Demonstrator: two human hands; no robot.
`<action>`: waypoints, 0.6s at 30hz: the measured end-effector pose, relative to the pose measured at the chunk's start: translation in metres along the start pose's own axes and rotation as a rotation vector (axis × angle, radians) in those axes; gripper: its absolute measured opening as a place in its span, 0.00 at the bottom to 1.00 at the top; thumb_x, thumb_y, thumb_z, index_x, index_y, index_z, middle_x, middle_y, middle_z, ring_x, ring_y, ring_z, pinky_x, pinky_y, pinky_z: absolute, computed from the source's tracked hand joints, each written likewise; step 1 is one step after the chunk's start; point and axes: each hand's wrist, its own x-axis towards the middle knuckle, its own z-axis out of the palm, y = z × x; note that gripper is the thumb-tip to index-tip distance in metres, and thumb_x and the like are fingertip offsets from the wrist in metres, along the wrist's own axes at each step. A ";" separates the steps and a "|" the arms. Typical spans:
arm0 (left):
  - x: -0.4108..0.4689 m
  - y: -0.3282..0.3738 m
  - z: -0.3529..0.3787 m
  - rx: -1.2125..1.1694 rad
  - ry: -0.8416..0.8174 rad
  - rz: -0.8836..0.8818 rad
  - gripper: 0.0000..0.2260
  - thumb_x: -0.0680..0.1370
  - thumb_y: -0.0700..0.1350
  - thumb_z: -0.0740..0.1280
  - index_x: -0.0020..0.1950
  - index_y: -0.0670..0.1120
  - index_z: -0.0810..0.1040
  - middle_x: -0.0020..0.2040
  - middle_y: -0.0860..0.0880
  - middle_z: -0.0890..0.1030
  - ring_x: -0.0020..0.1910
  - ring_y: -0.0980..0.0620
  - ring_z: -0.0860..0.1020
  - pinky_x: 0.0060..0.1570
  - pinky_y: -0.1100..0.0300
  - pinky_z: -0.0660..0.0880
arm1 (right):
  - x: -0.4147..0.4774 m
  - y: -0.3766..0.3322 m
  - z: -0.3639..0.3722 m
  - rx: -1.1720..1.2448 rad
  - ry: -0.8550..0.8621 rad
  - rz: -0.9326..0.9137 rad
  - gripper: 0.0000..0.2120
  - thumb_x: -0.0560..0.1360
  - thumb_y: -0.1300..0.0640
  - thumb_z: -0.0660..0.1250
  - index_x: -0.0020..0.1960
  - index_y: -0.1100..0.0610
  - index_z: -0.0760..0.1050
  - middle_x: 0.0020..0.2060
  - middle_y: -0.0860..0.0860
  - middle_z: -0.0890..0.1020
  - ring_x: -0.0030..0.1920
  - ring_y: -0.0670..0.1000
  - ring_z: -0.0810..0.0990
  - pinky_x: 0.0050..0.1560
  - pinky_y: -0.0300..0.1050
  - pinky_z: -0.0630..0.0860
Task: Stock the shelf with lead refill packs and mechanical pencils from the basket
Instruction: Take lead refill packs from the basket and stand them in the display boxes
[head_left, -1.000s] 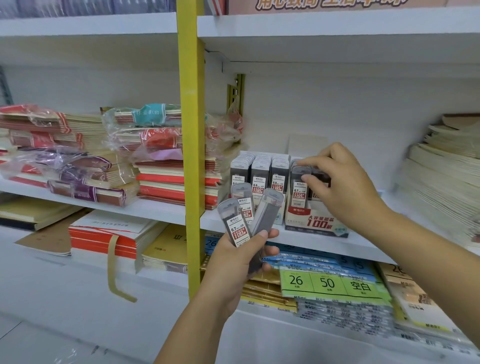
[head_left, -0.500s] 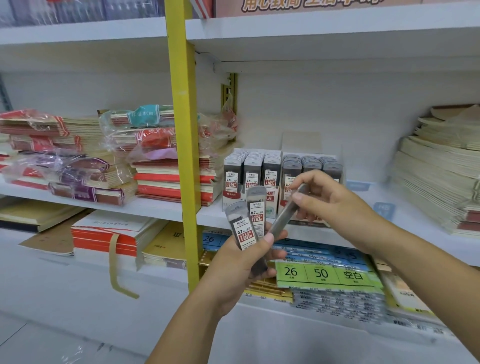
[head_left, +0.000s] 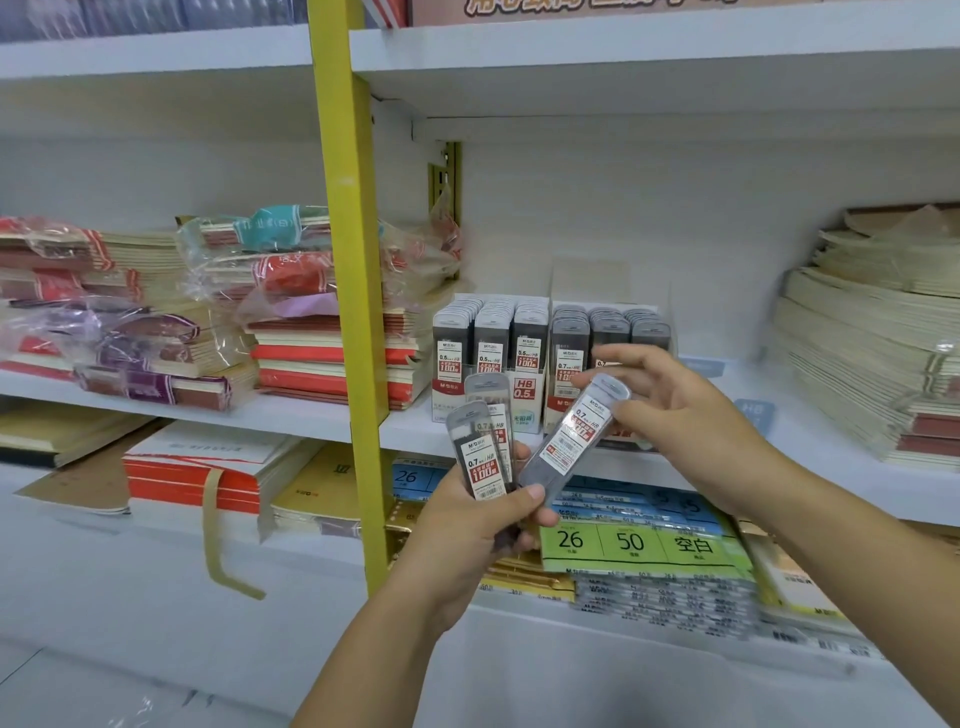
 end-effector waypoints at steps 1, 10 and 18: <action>0.000 0.001 0.000 -0.002 0.005 0.001 0.13 0.78 0.34 0.70 0.59 0.47 0.77 0.42 0.43 0.86 0.38 0.51 0.83 0.35 0.61 0.78 | 0.000 0.002 0.000 0.033 0.022 0.015 0.14 0.77 0.62 0.65 0.60 0.48 0.74 0.52 0.45 0.85 0.53 0.46 0.83 0.47 0.38 0.80; 0.003 0.007 -0.002 0.033 0.041 0.035 0.11 0.78 0.48 0.69 0.59 0.50 0.76 0.53 0.49 0.87 0.41 0.52 0.85 0.36 0.61 0.79 | 0.012 -0.027 -0.015 -0.155 0.228 -0.179 0.15 0.75 0.60 0.69 0.53 0.40 0.75 0.45 0.46 0.85 0.39 0.49 0.85 0.38 0.41 0.82; 0.005 0.013 -0.004 0.016 0.066 0.052 0.11 0.82 0.50 0.64 0.64 0.52 0.74 0.50 0.49 0.87 0.41 0.51 0.85 0.33 0.60 0.79 | 0.040 -0.038 -0.014 -0.376 0.248 -0.353 0.15 0.76 0.61 0.68 0.50 0.41 0.70 0.48 0.47 0.82 0.47 0.47 0.83 0.47 0.50 0.83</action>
